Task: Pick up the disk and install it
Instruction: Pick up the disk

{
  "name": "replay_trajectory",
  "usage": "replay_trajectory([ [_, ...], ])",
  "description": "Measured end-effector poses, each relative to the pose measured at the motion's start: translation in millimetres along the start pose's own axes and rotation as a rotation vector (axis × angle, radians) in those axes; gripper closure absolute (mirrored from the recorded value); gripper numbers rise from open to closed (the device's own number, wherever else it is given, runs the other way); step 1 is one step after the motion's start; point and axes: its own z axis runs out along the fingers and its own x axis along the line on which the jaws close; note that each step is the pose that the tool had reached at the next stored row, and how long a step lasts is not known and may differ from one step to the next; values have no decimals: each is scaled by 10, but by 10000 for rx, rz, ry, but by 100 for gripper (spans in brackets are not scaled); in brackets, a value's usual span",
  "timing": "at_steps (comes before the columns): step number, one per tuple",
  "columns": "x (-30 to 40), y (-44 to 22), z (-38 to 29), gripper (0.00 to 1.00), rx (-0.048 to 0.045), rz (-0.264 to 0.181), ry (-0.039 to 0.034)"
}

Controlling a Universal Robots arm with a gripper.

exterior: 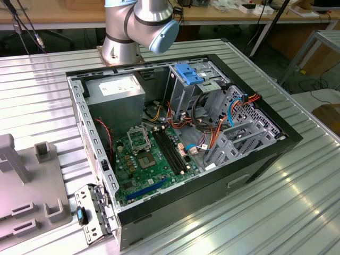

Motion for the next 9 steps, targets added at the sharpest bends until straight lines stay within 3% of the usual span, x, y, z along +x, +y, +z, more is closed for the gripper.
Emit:
replay_trajectory([
  [9,3,-108,2,63,0,1,0],
])
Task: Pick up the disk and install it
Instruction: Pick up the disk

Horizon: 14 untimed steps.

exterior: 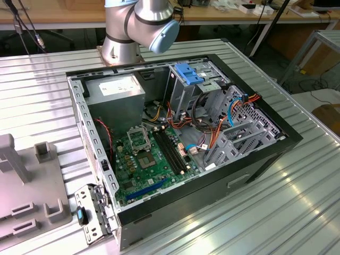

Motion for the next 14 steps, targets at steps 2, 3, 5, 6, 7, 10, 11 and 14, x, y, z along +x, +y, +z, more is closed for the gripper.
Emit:
replay_trajectory([
  [2,1,-23,1,63,1,0,0],
  [3,1,-34,1,63,0,0,0],
  [5,2,-55,2,63,1,0,-1],
  [6,2,-64,1,63,1,0,0],
  [7,3,-75,1,63,0,0,0],
  [10,4,-105,2,63,0,0,0],
  [11,4,-115,2,63,1,0,-1],
  [14,5,-153,3,63,0,0,0],
])
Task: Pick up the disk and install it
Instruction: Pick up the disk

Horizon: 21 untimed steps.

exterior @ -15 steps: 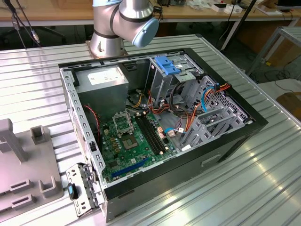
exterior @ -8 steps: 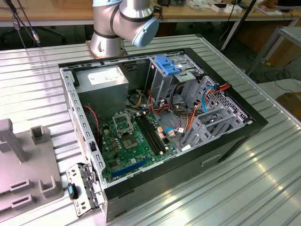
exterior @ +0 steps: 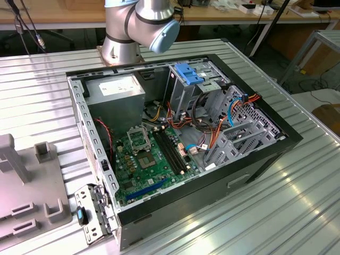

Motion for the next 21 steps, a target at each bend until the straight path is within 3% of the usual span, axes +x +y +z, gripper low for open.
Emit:
replay_trajectory([
  [21,9,-275,5,63,0,0,0],
])
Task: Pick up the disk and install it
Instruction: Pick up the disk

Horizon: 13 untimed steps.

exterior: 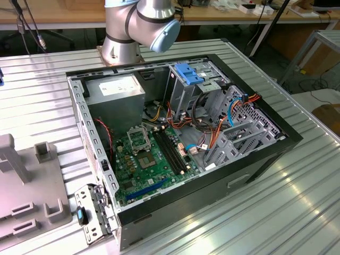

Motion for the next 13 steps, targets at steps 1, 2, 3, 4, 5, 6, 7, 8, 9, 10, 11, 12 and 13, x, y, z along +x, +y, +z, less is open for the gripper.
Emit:
replay_trajectory([
  [1,2,-43,1,63,1,-1,0],
  [2,3,-95,2,63,0,0,0],
  [3,5,-135,3,63,1,0,0],
  [4,6,-162,3,63,0,0,0],
  [5,6,-194,5,63,0,0,0],
  [6,7,-222,6,63,0,0,0],
  [7,8,-252,8,63,0,-1,0],
  [8,12,-271,12,63,1,0,0],
  [9,24,-281,14,63,1,0,0],
  [10,52,-298,19,63,0,0,0],
  [11,88,-308,23,63,0,0,0],
  [12,145,-316,31,63,-1,-1,0],
  [13,173,-321,36,63,1,0,0],
])
